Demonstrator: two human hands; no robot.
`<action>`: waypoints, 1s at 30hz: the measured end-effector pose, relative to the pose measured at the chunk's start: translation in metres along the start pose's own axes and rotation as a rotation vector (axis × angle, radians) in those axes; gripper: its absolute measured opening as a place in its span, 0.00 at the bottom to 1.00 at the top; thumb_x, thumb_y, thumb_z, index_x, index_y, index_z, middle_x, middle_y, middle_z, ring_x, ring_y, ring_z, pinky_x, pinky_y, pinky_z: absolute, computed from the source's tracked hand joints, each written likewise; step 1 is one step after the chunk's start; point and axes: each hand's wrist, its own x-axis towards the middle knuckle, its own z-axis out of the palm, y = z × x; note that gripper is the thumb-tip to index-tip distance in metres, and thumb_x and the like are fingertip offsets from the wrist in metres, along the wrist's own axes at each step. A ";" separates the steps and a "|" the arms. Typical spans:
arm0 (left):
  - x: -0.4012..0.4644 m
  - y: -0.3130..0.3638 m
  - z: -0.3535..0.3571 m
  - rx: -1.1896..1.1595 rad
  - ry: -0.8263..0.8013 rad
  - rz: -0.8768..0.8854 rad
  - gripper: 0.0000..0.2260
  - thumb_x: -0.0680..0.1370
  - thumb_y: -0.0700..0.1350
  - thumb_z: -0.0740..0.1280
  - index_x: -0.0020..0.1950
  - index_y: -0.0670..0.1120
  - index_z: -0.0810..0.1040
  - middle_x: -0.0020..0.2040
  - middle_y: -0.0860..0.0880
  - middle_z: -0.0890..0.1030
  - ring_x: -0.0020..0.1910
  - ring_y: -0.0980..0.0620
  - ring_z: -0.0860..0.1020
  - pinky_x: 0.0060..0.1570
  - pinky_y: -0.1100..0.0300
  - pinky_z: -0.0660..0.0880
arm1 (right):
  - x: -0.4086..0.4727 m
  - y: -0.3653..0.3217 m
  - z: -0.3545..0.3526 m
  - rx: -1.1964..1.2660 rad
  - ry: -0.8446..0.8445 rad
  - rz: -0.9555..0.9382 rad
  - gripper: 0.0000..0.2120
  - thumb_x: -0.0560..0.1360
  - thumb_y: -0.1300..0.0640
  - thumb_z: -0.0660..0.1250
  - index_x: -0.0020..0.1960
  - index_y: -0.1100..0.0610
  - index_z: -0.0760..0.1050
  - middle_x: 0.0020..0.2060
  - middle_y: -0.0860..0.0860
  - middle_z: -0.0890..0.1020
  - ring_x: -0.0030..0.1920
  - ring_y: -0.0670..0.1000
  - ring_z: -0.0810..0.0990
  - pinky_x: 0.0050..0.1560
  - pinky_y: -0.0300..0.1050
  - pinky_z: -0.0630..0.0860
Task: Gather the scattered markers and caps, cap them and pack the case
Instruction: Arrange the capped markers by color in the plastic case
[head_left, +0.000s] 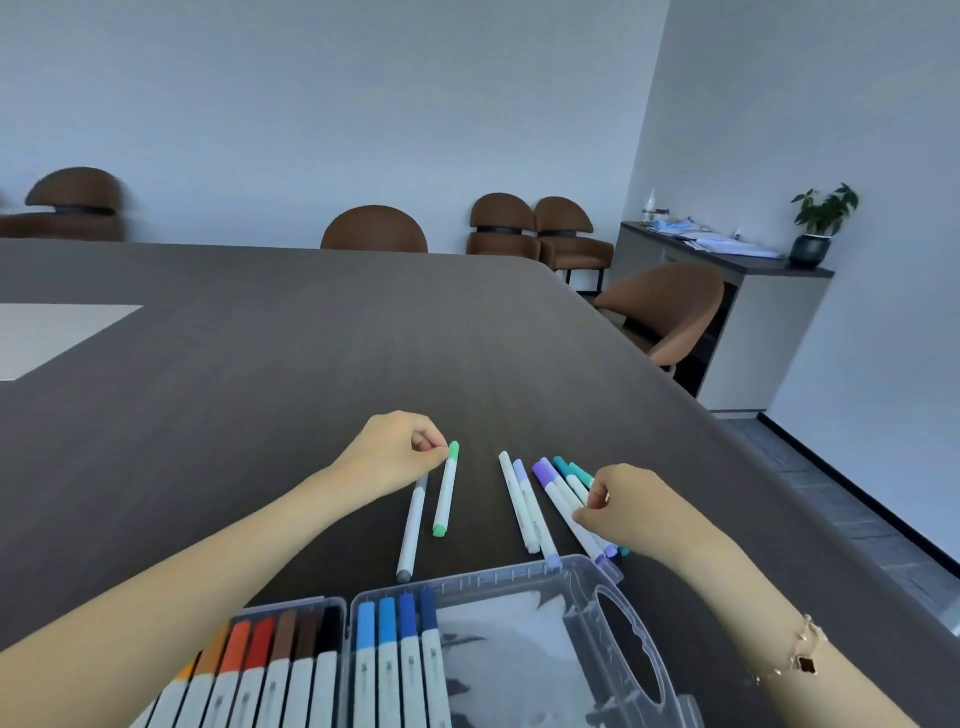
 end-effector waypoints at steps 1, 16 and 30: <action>0.007 0.004 0.004 -0.002 -0.014 0.004 0.04 0.75 0.48 0.68 0.46 0.51 0.82 0.40 0.56 0.80 0.43 0.58 0.78 0.39 0.68 0.71 | 0.004 0.003 0.001 0.010 0.030 0.012 0.07 0.74 0.52 0.66 0.44 0.56 0.74 0.38 0.50 0.79 0.42 0.51 0.81 0.46 0.44 0.78; 0.046 0.013 0.031 0.291 -0.120 -0.136 0.12 0.74 0.52 0.69 0.44 0.44 0.76 0.43 0.48 0.79 0.40 0.49 0.79 0.43 0.56 0.76 | 0.015 0.024 0.007 0.128 0.049 0.094 0.13 0.75 0.45 0.65 0.43 0.54 0.71 0.35 0.49 0.75 0.35 0.46 0.73 0.38 0.40 0.73; 0.039 0.043 0.038 0.142 -0.219 -0.183 0.09 0.73 0.47 0.66 0.42 0.41 0.76 0.38 0.45 0.75 0.36 0.51 0.70 0.31 0.63 0.65 | 0.010 0.019 0.014 0.252 0.180 -0.022 0.11 0.76 0.50 0.65 0.38 0.54 0.70 0.29 0.47 0.72 0.28 0.45 0.69 0.32 0.38 0.70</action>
